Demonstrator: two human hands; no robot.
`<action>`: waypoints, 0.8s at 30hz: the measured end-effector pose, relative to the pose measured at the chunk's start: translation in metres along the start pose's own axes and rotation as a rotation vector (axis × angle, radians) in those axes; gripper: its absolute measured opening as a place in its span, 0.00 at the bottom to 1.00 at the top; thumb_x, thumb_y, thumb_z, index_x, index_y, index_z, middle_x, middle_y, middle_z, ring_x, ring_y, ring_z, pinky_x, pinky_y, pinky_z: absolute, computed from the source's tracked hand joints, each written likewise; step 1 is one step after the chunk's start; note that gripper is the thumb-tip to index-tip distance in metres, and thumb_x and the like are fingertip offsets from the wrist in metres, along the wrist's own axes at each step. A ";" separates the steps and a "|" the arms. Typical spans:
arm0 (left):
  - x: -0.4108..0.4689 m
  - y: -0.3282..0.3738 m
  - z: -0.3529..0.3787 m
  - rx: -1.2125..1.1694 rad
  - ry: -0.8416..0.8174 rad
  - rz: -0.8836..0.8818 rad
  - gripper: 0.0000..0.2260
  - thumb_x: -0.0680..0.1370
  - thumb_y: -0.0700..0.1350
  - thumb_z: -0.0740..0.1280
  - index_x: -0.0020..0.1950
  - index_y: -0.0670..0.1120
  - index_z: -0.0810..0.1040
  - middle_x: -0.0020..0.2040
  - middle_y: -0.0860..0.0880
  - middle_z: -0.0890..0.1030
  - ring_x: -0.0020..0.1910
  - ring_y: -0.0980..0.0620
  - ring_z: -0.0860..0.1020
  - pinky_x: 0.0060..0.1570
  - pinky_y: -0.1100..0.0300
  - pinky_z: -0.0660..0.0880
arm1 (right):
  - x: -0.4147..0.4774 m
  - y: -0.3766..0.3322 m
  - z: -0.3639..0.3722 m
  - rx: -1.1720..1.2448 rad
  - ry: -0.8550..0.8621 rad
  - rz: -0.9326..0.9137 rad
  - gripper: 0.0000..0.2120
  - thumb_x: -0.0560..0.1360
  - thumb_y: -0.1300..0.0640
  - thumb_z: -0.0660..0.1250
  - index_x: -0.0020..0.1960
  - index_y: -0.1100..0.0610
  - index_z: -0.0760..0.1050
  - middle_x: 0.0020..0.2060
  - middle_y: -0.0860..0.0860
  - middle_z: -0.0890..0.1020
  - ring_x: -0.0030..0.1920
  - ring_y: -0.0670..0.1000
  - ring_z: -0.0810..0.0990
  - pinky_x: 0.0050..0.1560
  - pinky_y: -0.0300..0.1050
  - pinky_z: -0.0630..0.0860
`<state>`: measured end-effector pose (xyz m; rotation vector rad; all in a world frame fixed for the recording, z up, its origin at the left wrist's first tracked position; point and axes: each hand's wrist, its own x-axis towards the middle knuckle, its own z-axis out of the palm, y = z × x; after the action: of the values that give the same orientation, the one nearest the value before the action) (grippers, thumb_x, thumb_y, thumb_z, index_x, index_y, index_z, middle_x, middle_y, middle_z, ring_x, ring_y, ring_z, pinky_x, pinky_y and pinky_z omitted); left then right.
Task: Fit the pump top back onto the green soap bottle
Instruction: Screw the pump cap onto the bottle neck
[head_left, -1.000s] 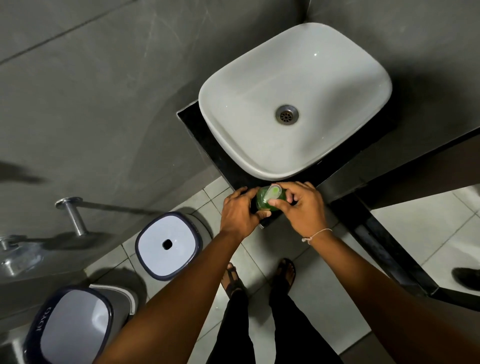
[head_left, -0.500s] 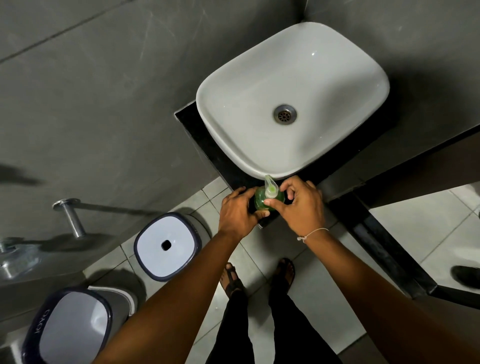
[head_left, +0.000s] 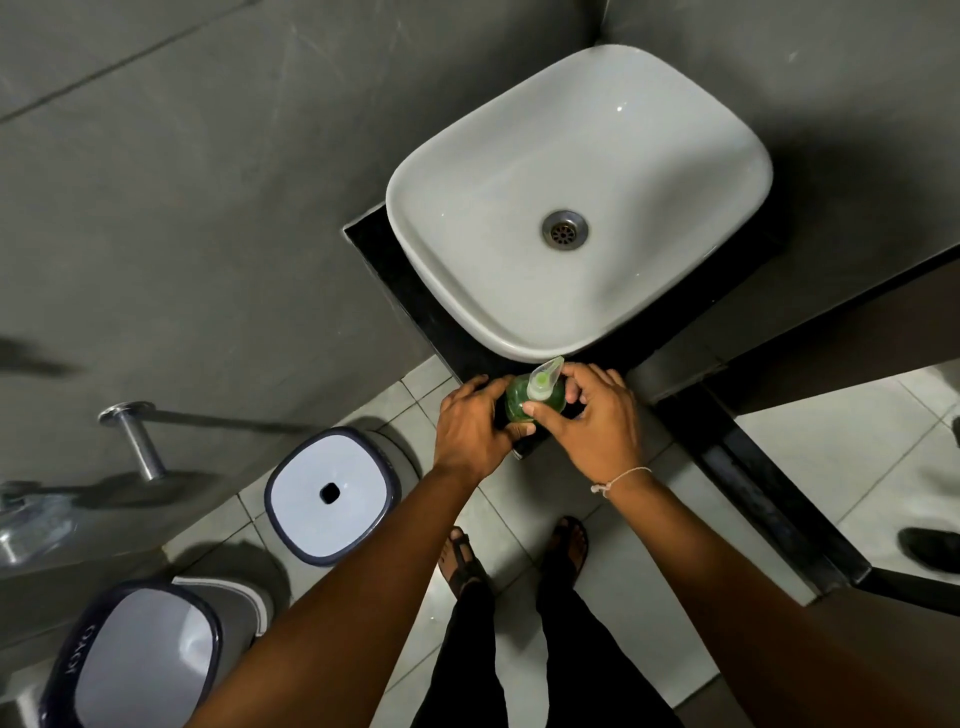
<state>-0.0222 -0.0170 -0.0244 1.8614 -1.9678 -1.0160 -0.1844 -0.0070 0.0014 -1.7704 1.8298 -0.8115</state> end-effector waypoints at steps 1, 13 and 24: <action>0.000 0.000 0.000 0.000 0.002 0.002 0.32 0.69 0.58 0.75 0.70 0.51 0.72 0.67 0.45 0.77 0.71 0.45 0.69 0.71 0.48 0.65 | 0.001 0.001 -0.002 0.012 -0.038 -0.023 0.17 0.65 0.47 0.75 0.52 0.52 0.82 0.34 0.43 0.72 0.39 0.53 0.72 0.42 0.54 0.73; 0.002 -0.002 0.002 0.001 0.001 0.007 0.32 0.69 0.58 0.75 0.70 0.52 0.71 0.68 0.45 0.77 0.72 0.45 0.68 0.71 0.47 0.63 | 0.000 0.003 0.002 0.074 -0.009 0.053 0.13 0.64 0.48 0.77 0.42 0.54 0.79 0.31 0.45 0.72 0.37 0.53 0.71 0.41 0.53 0.73; 0.002 -0.002 0.005 0.019 0.025 0.007 0.31 0.68 0.57 0.76 0.69 0.52 0.72 0.66 0.46 0.78 0.70 0.45 0.70 0.71 0.48 0.63 | -0.003 -0.003 0.009 0.093 0.118 0.109 0.11 0.61 0.47 0.79 0.37 0.50 0.80 0.26 0.42 0.67 0.33 0.52 0.70 0.38 0.52 0.71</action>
<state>-0.0236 -0.0176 -0.0300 1.8662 -1.9755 -0.9708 -0.1758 -0.0048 -0.0026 -1.5810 1.9126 -0.9600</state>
